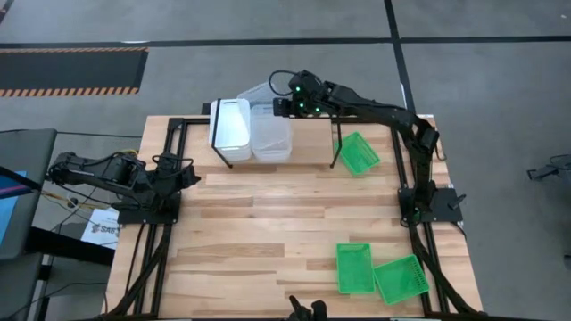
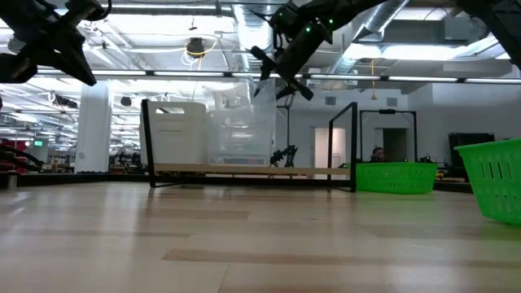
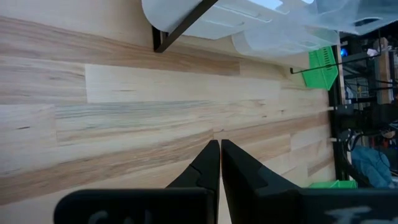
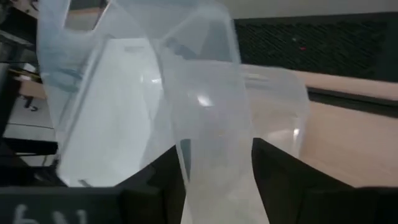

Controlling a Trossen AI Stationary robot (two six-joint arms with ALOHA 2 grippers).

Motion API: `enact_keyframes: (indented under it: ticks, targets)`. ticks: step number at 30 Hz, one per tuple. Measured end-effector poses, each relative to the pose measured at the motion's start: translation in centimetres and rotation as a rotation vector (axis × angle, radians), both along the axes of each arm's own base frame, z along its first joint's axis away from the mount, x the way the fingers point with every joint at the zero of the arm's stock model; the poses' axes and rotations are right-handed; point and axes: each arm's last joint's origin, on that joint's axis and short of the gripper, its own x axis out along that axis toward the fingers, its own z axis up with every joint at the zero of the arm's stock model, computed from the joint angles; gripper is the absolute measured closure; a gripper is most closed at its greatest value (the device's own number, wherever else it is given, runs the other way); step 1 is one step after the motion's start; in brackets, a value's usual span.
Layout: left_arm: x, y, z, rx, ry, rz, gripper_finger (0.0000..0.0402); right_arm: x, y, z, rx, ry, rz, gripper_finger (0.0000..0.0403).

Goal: Stack baskets on shelf by color
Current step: Stack the transparent bin on top of the transparent bins on the shelf

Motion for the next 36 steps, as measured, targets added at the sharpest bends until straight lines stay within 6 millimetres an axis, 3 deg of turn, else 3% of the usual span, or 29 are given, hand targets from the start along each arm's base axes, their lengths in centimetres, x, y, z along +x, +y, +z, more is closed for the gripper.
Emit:
enact_keyframes:
  ticks: [5,26,36]
  targets:
    - [0.0,0.0,0.0,0.001,0.000,0.001,0.0400,0.2,0.3,0.6,-0.005,-0.013,0.011,0.0223]
    - [0.0,0.1,0.0,0.029,-0.011,0.035,0.0400,-0.4,1.8,-0.7,0.006,0.187,0.045,0.0242]
    - [0.0,0.1,0.1,0.029,-0.013,0.039,0.0400,-0.2,2.0,-1.7,0.020,0.239,0.071,0.0327]
